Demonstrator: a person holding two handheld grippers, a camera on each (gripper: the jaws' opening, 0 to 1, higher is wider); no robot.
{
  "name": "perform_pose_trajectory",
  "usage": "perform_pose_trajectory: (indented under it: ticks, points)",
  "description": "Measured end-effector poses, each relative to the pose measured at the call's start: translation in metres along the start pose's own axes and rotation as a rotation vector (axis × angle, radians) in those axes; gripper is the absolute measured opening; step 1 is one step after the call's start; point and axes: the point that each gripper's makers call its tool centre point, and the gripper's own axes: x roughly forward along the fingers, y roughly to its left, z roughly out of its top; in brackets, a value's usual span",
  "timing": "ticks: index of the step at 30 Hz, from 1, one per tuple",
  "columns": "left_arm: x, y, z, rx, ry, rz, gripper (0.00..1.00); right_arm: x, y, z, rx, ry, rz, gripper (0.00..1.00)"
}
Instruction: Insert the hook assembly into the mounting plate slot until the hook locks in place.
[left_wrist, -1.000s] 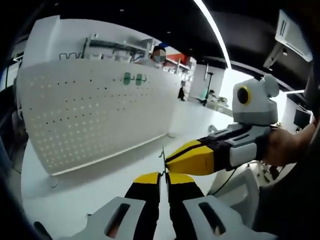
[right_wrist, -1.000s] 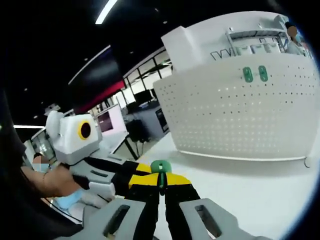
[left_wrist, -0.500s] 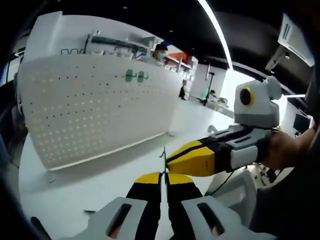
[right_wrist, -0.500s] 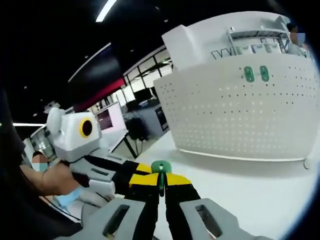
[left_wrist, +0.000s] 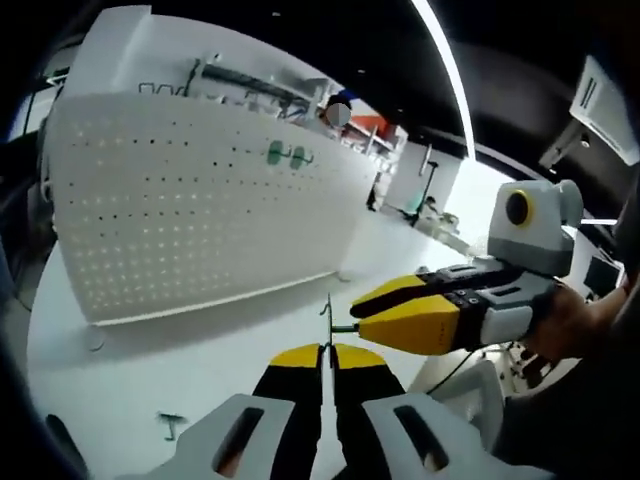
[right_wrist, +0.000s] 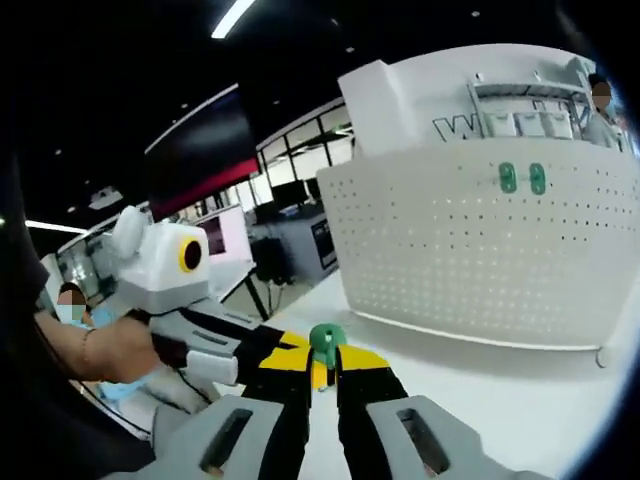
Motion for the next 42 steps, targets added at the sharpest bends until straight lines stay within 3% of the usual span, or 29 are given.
perform_pose_trajectory:
  ticks: [10,16,27,31,38,42]
  points:
    - [-0.005,-0.001,0.008,-0.080,-0.049,-0.009,0.02,-0.006,0.006,0.005,-0.084,-0.022,-0.019,0.08]
    - [-0.005,-0.008,0.011,-0.124,-0.070,-0.042,0.02,-0.006,0.003,0.006,-0.089,-0.028,-0.027,0.07]
    - [-0.004,-0.020,0.016,-0.110,-0.075,-0.075,0.02,-0.003,0.001,0.012,-0.088,-0.052,-0.034,0.04]
    - [-0.004,-0.022,0.016,-0.149,-0.085,-0.091,0.02,-0.003,0.000,0.013,-0.094,-0.052,-0.037,0.03]
    - [-0.005,-0.022,0.017,-0.145,-0.087,-0.091,0.02,-0.003,0.001,0.014,-0.094,-0.052,-0.022,0.01]
    - [-0.006,-0.023,0.016,-0.161,-0.086,-0.099,0.02,-0.003,0.001,0.013,-0.053,-0.048,-0.017,0.01]
